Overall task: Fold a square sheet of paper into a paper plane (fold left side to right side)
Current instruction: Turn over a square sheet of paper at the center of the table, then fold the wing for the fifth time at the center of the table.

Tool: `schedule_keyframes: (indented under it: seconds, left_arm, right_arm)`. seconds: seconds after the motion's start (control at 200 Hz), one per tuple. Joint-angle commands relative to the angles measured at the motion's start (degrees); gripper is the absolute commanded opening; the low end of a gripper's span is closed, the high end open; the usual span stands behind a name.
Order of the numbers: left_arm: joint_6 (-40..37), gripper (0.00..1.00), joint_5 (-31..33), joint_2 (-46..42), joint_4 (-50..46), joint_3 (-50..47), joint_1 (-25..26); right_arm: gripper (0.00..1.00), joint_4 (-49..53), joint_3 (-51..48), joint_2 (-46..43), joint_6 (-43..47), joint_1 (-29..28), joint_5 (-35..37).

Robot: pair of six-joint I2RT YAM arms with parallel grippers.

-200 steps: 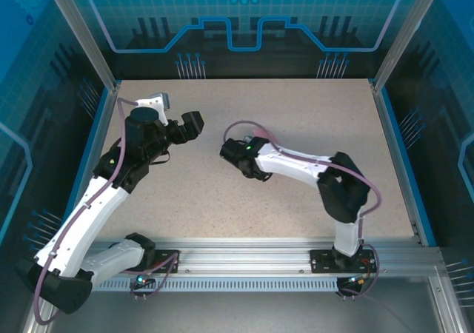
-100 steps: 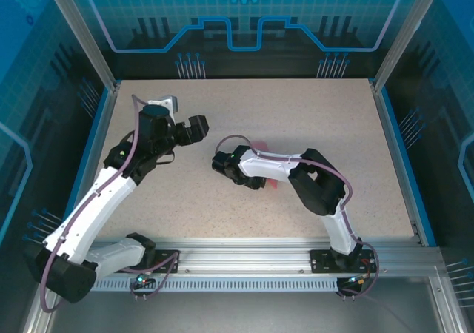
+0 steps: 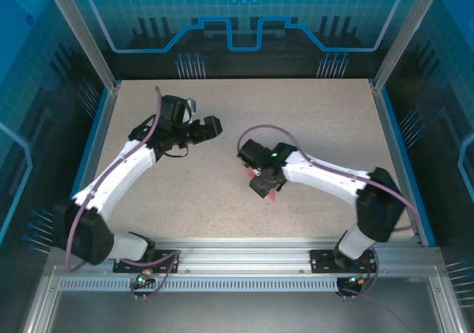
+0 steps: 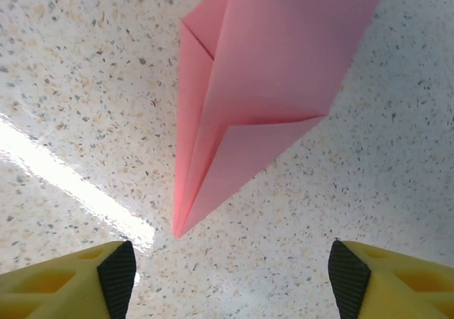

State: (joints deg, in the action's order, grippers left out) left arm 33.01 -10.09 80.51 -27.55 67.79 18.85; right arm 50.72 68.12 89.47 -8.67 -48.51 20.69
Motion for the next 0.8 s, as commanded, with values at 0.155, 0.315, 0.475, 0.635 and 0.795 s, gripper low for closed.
schedule_keyframes:
  seconds: [0.155, 0.315, 0.475, 0.635, 0.795]
  left_arm:
    - [4.07, 0.88, -13.86, 13.39, 7.21, -0.13, 3.43]
    - [5.69, 0.87, -15.71, 20.86, 11.04, 0.95, 6.54]
    - [6.53, 0.86, -16.80, 26.39, 12.37, 3.24, 8.55]
    - [7.30, 0.78, -17.77, 30.49, 14.36, 4.67, 9.75]
    - [5.97, 0.53, -17.34, 31.81, 15.27, 5.59, 9.79]
  right_arm:
    - [0.88, -16.28, -13.21, -18.31, -8.09, 12.70, -14.46]
    - [1.00, -25.65, -21.17, -26.84, -12.13, 20.07, -23.69]
    - [1.00, -31.02, -26.80, -31.59, -17.12, 25.98, -28.92]
    - [1.00, -35.25, -31.43, -34.18, -19.80, 27.65, -28.25]
    - [1.00, -39.21, -33.92, -34.02, -16.55, 27.77, -27.32]
